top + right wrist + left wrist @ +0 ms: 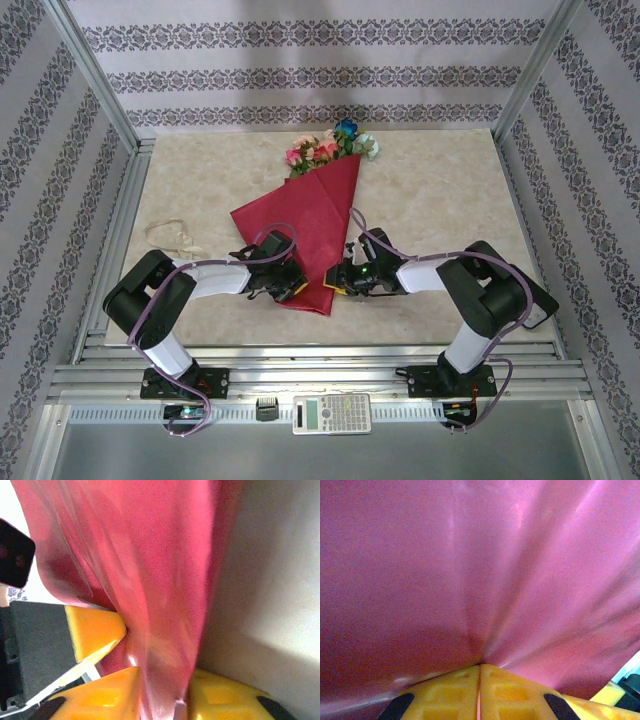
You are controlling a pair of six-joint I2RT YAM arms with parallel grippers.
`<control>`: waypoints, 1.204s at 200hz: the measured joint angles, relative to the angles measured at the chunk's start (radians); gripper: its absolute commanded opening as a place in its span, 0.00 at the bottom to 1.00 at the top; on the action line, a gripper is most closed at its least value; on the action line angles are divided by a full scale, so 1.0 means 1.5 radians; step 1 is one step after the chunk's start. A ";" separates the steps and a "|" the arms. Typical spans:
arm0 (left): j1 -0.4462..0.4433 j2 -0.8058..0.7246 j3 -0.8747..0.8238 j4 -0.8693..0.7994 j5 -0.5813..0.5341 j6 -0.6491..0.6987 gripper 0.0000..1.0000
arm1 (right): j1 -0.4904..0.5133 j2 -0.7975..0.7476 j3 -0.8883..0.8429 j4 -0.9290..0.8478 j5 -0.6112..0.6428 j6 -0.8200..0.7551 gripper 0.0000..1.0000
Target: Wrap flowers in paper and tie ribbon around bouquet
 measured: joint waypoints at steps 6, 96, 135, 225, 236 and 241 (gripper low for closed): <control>0.000 0.000 -0.001 0.002 0.002 0.000 0.08 | 0.001 -0.003 -0.004 0.000 0.004 0.002 0.04; 0.000 0.009 -0.008 0.033 0.010 0.000 0.08 | 0.055 -0.061 -0.038 0.003 0.034 0.047 0.36; 0.000 0.018 -0.007 0.045 0.017 0.001 0.08 | 0.087 -0.063 -0.064 0.005 0.052 0.071 0.03; 0.000 0.020 -0.015 0.071 0.024 0.001 0.07 | 0.118 -0.106 -0.076 -0.018 0.077 0.095 0.36; 0.000 0.020 -0.015 0.072 0.024 0.001 0.07 | 0.128 -0.109 -0.079 -0.021 0.078 0.098 0.33; 0.000 0.020 -0.015 0.072 0.024 0.001 0.07 | 0.132 -0.109 -0.081 -0.020 0.082 0.098 0.30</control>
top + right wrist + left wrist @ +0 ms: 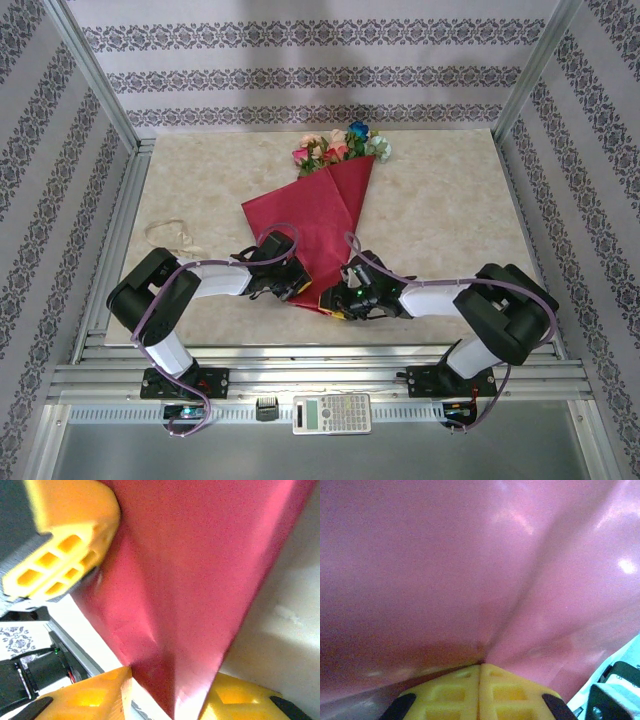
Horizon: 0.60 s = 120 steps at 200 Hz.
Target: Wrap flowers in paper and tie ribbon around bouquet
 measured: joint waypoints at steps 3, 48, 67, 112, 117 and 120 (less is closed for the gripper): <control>0.000 0.000 0.000 0.000 0.000 0.000 0.07 | 0.001 0.000 -0.001 0.000 0.001 0.003 0.28; 0.000 0.000 0.000 0.001 0.000 0.000 0.07 | 0.005 0.018 -0.002 -0.001 0.011 0.015 0.00; 0.000 0.000 0.000 0.001 0.000 0.000 0.07 | 0.007 0.019 0.000 -0.003 0.013 0.015 0.00; 0.001 -0.001 -0.001 0.001 0.001 0.000 0.07 | -0.002 -0.012 -0.001 -0.015 0.018 -0.003 0.45; 0.003 -0.001 -0.002 0.003 0.002 0.000 0.07 | -0.008 -0.022 -0.001 -0.018 0.017 -0.010 0.46; 0.004 -0.001 -0.003 0.003 0.003 0.001 0.07 | -0.016 -0.028 -0.001 -0.021 0.018 -0.010 0.47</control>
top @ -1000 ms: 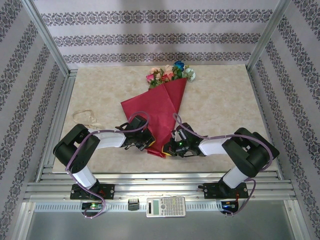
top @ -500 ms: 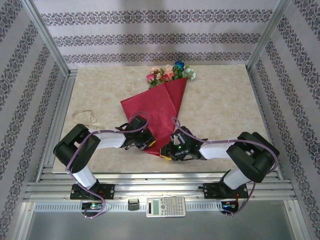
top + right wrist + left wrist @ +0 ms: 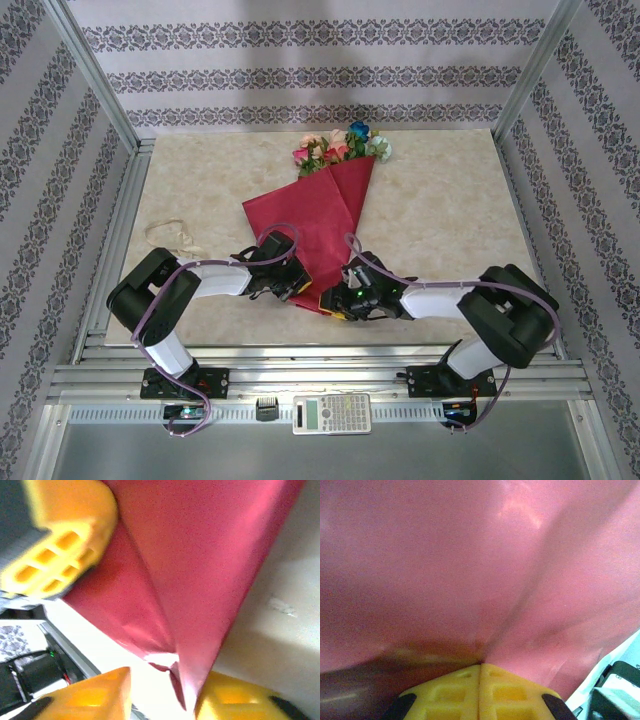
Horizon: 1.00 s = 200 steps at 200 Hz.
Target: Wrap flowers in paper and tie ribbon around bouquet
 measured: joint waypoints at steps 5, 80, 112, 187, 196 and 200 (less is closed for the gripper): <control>0.001 -0.001 -0.001 0.002 0.001 0.000 0.07 | -0.013 -0.007 0.000 -0.001 -0.001 -0.008 0.47; 0.005 -0.005 -0.007 0.012 0.010 0.005 0.07 | -0.177 0.113 0.095 0.012 -0.059 -0.089 0.36; 0.005 -0.007 -0.010 0.015 0.010 0.007 0.07 | -0.183 0.139 0.114 0.021 -0.070 -0.101 0.00; 0.008 -0.007 -0.012 0.018 0.015 0.011 0.06 | -0.236 0.153 0.142 0.047 -0.072 -0.117 0.40; 0.009 -0.007 -0.012 0.018 0.015 0.012 0.06 | -0.244 0.169 0.159 0.056 -0.074 -0.117 0.34; 0.009 -0.007 -0.012 0.018 0.016 0.012 0.06 | -0.246 0.178 0.168 0.059 -0.073 -0.117 0.31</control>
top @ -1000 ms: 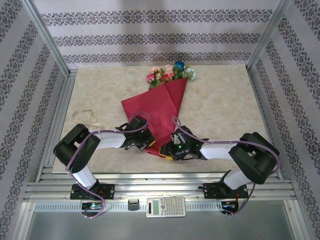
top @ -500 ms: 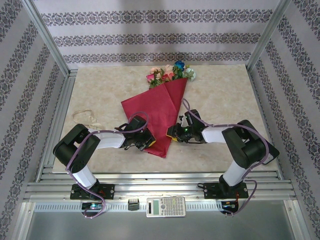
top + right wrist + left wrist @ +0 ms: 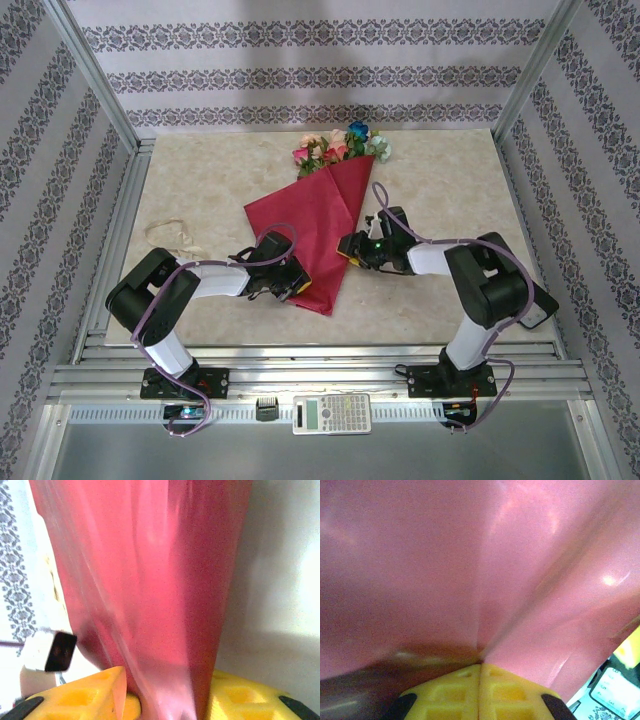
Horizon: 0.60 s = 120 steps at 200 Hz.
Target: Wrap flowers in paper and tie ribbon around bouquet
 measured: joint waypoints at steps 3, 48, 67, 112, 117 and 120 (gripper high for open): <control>0.000 0.000 0.000 0.000 0.000 0.000 0.06 | -0.002 0.007 0.007 0.003 -0.002 0.001 0.27; 0.001 0.000 0.000 0.000 0.001 0.002 0.06 | -0.014 0.050 0.045 0.014 -0.009 0.002 0.06; 0.001 0.000 0.001 -0.001 0.001 0.005 0.06 | -0.018 0.051 0.047 0.012 -0.009 0.001 0.37; 0.001 0.001 0.013 -0.022 0.000 0.020 0.07 | -0.052 0.112 0.123 0.020 -0.002 0.009 0.14; 0.001 0.002 0.016 -0.026 0.000 0.022 0.07 | -0.055 0.121 0.132 0.021 -0.003 0.008 0.00; 0.001 0.002 0.018 -0.028 0.000 0.023 0.06 | -0.056 0.126 0.137 0.022 -0.002 0.012 0.00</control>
